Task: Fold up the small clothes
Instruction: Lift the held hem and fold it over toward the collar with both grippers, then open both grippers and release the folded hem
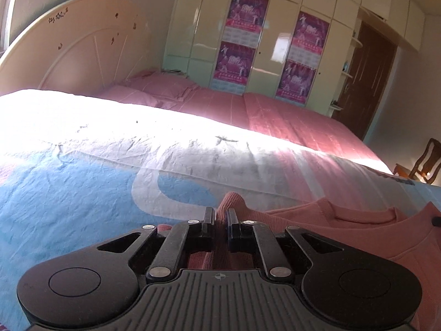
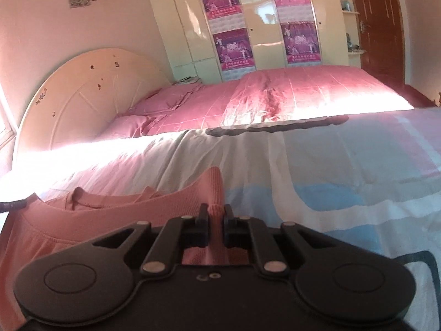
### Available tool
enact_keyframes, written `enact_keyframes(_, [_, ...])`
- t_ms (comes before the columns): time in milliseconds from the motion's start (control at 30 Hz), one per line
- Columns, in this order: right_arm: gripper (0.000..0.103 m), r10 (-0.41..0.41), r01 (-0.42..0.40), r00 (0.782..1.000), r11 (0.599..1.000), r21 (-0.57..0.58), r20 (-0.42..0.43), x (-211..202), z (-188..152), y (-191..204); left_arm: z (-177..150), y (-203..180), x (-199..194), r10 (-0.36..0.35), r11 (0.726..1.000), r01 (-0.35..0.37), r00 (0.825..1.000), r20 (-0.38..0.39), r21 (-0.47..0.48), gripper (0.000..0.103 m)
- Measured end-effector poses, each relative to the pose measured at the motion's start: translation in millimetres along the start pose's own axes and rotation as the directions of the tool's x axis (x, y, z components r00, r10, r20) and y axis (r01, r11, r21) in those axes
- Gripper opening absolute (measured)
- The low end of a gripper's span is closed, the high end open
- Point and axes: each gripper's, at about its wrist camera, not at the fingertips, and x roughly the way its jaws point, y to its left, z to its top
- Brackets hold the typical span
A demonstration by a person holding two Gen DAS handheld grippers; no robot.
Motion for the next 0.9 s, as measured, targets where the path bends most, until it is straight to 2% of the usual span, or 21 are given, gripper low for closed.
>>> enact_keyframes(100, [0.011,-0.017,0.018,0.999,0.999,0.027,-0.05,2.5,-9.7,-9.2,-7.9,-6.0,34.7,0.034,0.999,-0.032,0.997,-0.072,0.042,0.007])
enact_keyframes(167, [0.012,-0.031,0.035,0.996,0.999,0.041,-0.088,9.2,-16.7,-12.9,-13.5,-13.7,39.2,0.059,0.995,-0.052,0.996,-0.072,0.09,0.011])
enact_keyframes(233, [0.025,-0.064,0.068,0.994,0.997,0.046,-0.085,2.3,-14.9,-8.8,-9.6,-21.0,22.6,0.08,0.992,-0.074,0.995,-0.064,0.098,0.021])
enact_keyframes(267, [0.038,-0.102,0.104,0.993,0.994,0.031,-0.064,-6.0,-13.2,-2.9,-9.4,-27.2,4.5,0.061,0.993,-0.058,0.998,-0.032,0.106,0.035])
enact_keyframes(300, [0.04,-0.121,0.121,0.992,0.993,-0.009,-0.016,-21.0,-13.1,8.4,-11.6,-34.6,-13.5,0.023,0.994,-0.023,1.0,0.0,0.11,0.051])
enact_keyframes(333, [0.04,-0.095,0.096,0.995,0.995,-0.041,0.012,-30.7,-14.0,19.4,-16.4,-47.0,-24.7,-0.02,0.992,0.019,1.0,0.002,0.126,0.054])
enact_keyframes(400, [0.04,0.003,-0.006,1.0,0.991,-0.134,-0.024,-35.3,-22.5,56.6,-31.2,-81.2,-32.4,-0.129,0.975,0.136,0.99,-0.049,0.176,0.055])
enact_keyframes(467, [0.037,0.069,-0.087,0.995,0.96,-0.266,-0.079,-26.9,-38.4,100.2,-45.6,-113.4,-28.4,-0.227,0.95,0.247,0.967,-0.119,0.193,0.056])
enact_keyframes(533, [0.036,0.134,-0.178,0.98,0.927,-0.331,-0.149,-13.4,-54.0,134.6,-57.6,-141.2,-21.9,-0.261,0.926,0.293,0.952,-0.158,0.238,0.058])
enact_keyframes(600, [0.036,0.136,-0.19,0.977,0.907,-0.375,-0.164,-4.4,-64.9,152.6,-64.7,-155.6,-14.5,-0.231,0.918,0.269,0.96,-0.158,0.292,0.063])
enact_keyframes(667, [0.035,0.099,-0.15,0.984,0.914,-0.377,-0.151,0.6,-66.4,147.2,-60.4,-144.4,-9.8,-0.22,0.929,0.252,0.965,-0.143,0.273,0.063])
enact_keyframes(700, [0.035,0.063,-0.101,0.991,0.935,-0.34,-0.122,-1.0,-63.3,132.5,-55.3,-132.4,-12.8,-0.211,0.942,0.236,0.969,-0.128,0.24,0.063])
enact_keyframes(733, [0.034,-0.01,-0.017,0.996,0.958,-0.288,-0.09,-3.6,-58.4,111.8,-48.8,-118.0,-16.1,-0.145,0.96,0.166,0.984,-0.104,0.227,0.063])
enact_keyframes(767, [0.026,-0.07,0.048,0.994,0.968,-0.245,-0.084,-6.4,-54.6,94.3,-45.9,-101.6,-19.8,-0.075,0.971,0.09,0.994,-0.076,0.224,0.064])
enact_keyframes(800, [0.019,-0.096,0.079,0.992,0.979,-0.185,-0.083,-9.9,-51.0,72.4,-45.4,-85.1,-21.8,-0.032,0.979,0.043,0.998,-0.06,0.201,0.064])
enact_keyframes(833, [0.018,-0.101,0.088,0.991,0.985,-0.148,-0.083,-14.4,-48.9,57.5,-45.5,-66.5,-21.6,0.002,0.987,0.009,0.998,-0.067,0.158,0.064])
enact_keyframes(867, [0.018,-0.106,0.093,0.991,0.986,-0.14,-0.084,-17.3,-48.3,50.2,-46.6,-54.0,-20.4,0.009,0.991,0.0,0.997,-0.072,0.131,0.065])
enact_keyframes(900, [0.024,-0.106,0.092,0.991,0.984,-0.154,-0.086,-19.1,-48.3,50.8,-46.3,-48.0,-23.1,0.01,0.993,-0.001,0.997,-0.072,0.114,0.065])
